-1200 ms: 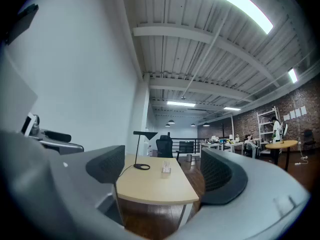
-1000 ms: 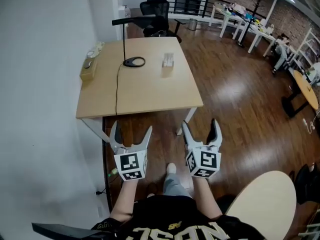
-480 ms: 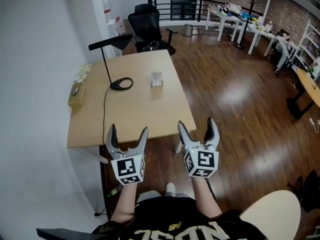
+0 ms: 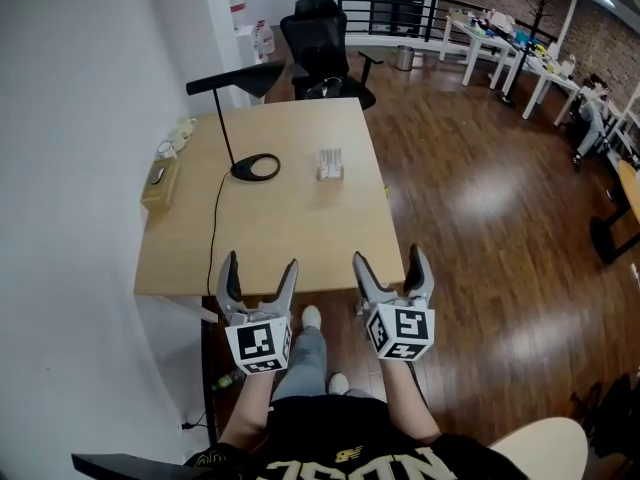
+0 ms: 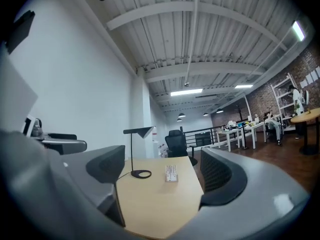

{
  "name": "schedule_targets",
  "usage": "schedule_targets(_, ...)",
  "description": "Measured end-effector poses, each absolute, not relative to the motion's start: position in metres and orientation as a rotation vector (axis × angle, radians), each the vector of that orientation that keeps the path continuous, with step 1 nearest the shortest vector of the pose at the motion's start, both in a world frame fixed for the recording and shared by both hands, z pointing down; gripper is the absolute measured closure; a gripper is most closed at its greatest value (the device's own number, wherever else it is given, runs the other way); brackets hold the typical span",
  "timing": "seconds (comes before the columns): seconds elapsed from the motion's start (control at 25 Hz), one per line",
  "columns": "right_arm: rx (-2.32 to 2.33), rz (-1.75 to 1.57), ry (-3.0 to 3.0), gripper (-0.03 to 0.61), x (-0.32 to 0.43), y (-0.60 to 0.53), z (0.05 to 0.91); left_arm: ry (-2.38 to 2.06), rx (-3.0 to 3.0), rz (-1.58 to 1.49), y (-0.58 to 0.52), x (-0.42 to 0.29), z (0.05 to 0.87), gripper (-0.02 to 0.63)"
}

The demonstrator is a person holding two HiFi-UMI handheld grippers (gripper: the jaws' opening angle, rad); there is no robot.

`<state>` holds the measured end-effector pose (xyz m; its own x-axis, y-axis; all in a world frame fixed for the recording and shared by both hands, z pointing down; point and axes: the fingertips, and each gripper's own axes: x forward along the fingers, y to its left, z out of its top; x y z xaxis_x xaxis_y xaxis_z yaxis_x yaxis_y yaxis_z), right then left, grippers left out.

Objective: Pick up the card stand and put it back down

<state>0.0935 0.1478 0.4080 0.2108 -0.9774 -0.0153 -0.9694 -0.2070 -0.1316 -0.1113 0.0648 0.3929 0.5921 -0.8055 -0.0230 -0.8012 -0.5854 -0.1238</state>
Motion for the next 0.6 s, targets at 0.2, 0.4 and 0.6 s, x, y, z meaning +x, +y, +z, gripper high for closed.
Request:
schedule_targets(0.2,-2.375,-0.127,1.899,0.11,0.114,0.102,0.416,1.331,-2.723,-0.088,0.014,-0.086,0.41,0.14)
schedule_targets(0.4,-2.402,-0.139,1.888,0.112,0.139,0.042,0.419,1.249,-2.785,-0.132,-0.047,-0.047,0.423,0.141)
schedule_targets(0.6,-2.421,-0.128,1.886,0.117,0.164,-0.028,0.416,1.191,-2.825,-0.159,-0.114,-0.012,0.43,0.141)
